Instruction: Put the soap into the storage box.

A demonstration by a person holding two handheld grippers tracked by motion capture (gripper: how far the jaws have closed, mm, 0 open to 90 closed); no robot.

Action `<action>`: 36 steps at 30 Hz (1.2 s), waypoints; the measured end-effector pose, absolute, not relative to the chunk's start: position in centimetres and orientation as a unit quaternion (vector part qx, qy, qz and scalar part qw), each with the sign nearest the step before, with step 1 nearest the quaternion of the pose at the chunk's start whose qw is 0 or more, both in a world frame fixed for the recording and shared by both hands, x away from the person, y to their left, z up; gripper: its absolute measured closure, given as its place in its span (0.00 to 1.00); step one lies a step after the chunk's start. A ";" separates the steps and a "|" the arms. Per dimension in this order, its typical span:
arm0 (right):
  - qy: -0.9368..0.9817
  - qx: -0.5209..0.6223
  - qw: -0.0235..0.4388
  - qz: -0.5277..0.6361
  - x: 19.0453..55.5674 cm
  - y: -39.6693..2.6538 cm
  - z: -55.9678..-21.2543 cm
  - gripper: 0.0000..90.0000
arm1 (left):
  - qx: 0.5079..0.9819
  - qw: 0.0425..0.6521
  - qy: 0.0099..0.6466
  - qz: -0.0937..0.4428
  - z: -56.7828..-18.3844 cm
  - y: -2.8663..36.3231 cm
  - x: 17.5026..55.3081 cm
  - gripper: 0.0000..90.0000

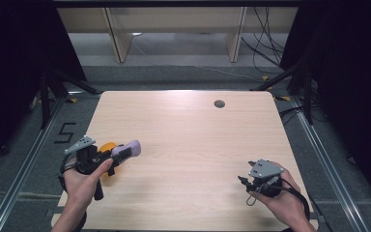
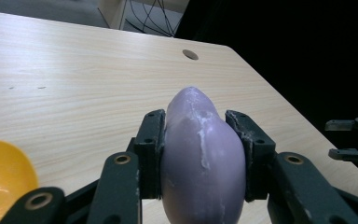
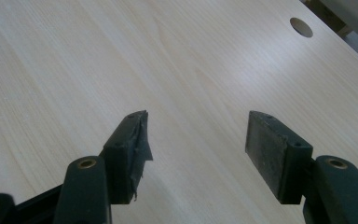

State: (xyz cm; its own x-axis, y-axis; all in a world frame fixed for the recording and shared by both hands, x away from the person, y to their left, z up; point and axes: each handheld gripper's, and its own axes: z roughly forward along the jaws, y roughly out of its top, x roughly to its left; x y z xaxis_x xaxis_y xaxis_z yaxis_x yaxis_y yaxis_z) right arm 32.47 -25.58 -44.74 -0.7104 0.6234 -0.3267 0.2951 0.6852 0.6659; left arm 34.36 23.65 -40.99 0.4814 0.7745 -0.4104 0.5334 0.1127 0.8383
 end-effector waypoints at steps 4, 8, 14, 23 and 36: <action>0.876 0.264 0.274 0.297 32.4 -25.6 -44.8 0.44 | 0.655 0.551 0.504 0.118 -41.2 24.3 34.3 0.65; 0.876 0.263 0.275 0.297 32.5 -25.6 -44.8 0.44 | 0.653 0.547 0.508 0.124 -41.3 24.7 34.2 0.65; 0.874 0.266 0.276 0.299 32.4 -25.5 -44.7 0.44 | 0.649 0.541 0.517 0.137 -41.5 25.4 34.2 0.65; 0.872 0.270 0.275 0.301 32.4 -25.5 -44.7 0.44 | 0.638 0.534 0.531 0.159 -41.7 26.5 34.1 0.65; 0.873 0.269 0.274 0.301 32.4 -25.5 -44.8 0.44 | 0.627 0.498 0.561 0.209 -43.2 28.1 34.7 0.65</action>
State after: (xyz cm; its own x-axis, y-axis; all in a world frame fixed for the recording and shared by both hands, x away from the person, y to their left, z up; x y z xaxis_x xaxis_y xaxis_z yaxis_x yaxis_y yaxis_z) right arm 32.44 -25.53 -44.76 -0.7043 0.6354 -0.3166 0.3053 0.6738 0.6729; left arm 34.68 28.06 -43.17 0.2832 0.9120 -0.2967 0.4951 0.1259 0.8597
